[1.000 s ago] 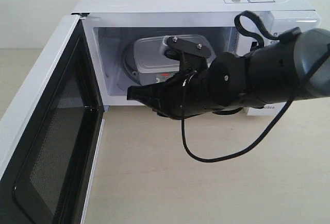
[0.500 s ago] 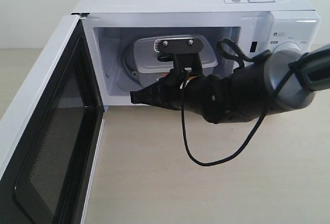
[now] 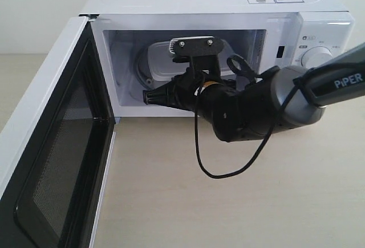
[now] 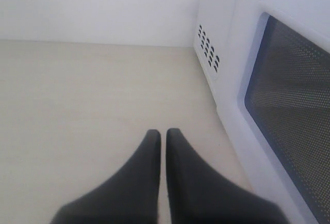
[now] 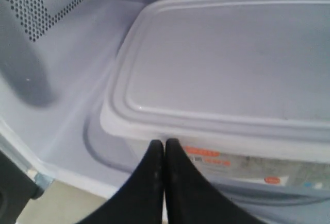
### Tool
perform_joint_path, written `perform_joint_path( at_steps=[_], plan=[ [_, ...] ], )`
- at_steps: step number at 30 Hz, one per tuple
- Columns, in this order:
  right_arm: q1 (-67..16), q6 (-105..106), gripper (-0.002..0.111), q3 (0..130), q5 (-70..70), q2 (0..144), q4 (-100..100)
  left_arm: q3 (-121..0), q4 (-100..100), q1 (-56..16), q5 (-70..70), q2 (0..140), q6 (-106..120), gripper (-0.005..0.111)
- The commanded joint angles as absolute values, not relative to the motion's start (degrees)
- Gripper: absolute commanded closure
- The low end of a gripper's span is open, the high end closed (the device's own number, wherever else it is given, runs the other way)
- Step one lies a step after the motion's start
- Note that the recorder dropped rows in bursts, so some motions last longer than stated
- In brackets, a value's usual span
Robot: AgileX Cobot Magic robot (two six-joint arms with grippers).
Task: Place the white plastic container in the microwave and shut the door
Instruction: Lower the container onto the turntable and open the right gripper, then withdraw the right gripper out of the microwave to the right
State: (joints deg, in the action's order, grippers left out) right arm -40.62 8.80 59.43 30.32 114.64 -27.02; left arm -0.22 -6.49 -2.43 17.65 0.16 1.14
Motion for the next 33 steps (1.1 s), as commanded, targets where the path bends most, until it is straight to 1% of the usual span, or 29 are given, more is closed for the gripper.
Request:
perform_joint_path(
  at_steps=[1, 6, 16, 23, 33],
  plan=[
    [-40.5, 8.85, 0.108, 62.47, 29.58, 116.57, -26.46, 0.0, -6.62, -2.31, 17.52, 0.0, 0.82, 0.102],
    [-40.5, 8.96, 0.108, 64.9, 28.26, 117.62, -26.58, 0.0, -6.62, -2.31, 17.52, 0.0, 0.82, 0.102],
    [-41.38, 10.33, 0.108, 62.96, 22.2, 115.34, -26.35, 0.0, -6.62, -2.31, 17.52, 0.0, 0.82, 0.102],
    [-43.91, 11.45, 0.108, 54.49, 25.54, 107.5, -26.26, 0.0, -6.62, -2.31, 17.52, 0.0, 0.82, 0.102],
    [-44.02, 12.44, 0.108, 40.08, 27.15, 99.84, -26.26, 0.0, -6.62, -2.31, 17.52, 0.0, 0.82, 0.102]
  ],
)
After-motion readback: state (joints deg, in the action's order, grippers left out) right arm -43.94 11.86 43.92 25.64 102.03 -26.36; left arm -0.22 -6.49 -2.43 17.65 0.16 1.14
